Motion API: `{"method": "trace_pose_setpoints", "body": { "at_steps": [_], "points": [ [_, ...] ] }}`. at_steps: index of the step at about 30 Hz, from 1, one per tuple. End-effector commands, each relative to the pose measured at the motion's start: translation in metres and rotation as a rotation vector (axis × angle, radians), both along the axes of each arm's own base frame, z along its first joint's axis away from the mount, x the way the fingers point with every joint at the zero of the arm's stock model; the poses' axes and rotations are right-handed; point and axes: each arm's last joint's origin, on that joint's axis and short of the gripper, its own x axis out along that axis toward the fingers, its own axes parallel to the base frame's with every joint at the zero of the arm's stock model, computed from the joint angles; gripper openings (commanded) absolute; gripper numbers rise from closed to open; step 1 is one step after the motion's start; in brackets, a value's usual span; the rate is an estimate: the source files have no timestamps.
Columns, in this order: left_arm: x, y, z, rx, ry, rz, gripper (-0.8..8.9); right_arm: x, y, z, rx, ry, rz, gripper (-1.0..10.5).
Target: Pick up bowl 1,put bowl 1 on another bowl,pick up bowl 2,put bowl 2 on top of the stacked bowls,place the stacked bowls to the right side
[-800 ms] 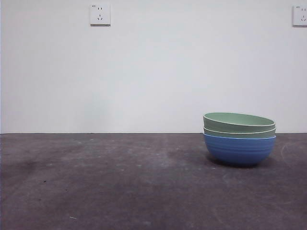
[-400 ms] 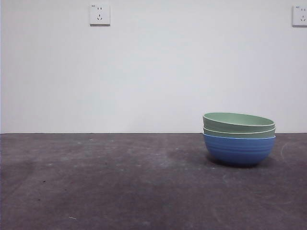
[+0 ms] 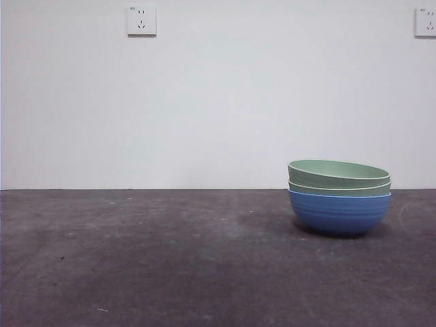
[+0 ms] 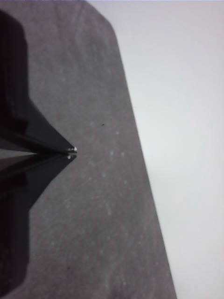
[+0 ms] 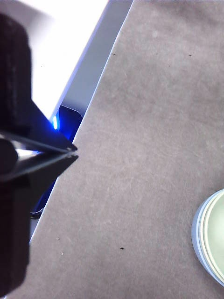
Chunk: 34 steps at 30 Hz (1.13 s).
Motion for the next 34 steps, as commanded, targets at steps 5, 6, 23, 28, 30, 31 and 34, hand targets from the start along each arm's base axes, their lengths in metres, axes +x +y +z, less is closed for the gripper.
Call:
{"method": "trace_pose_setpoints", "body": {
  "at_steps": [5,6,23,28,30,31,34],
  "points": [
    [0.002,0.000,-0.018,-0.070,0.061,0.006,-0.03,0.000,0.000,-0.001,0.001,0.001,-0.005,0.0],
    [0.001,0.000,-0.019,-0.070,0.073,0.001,-0.03,0.000,0.000,-0.001,0.001,0.001,-0.006,0.0],
    [0.001,0.000,-0.024,-0.131,0.136,0.008,-0.03,0.000,0.000,-0.001,0.001,0.001,-0.006,0.0],
    [0.001,0.000,-0.024,-0.131,0.136,0.008,-0.03,0.000,0.000,-0.001,0.001,0.001,-0.006,0.0],
    [0.001,0.000,-0.024,-0.131,0.137,0.008,-0.03,0.000,0.000,-0.001,0.001,0.001,-0.006,0.0],
    [0.001,0.000,-0.024,-0.131,0.136,0.008,-0.03,0.000,0.000,-0.001,-0.001,0.000,-0.003,0.0],
    [0.001,0.000,-0.024,-0.131,0.136,0.008,-0.03,0.000,0.000,0.000,-0.018,-0.027,0.036,0.0]
  ]
}}
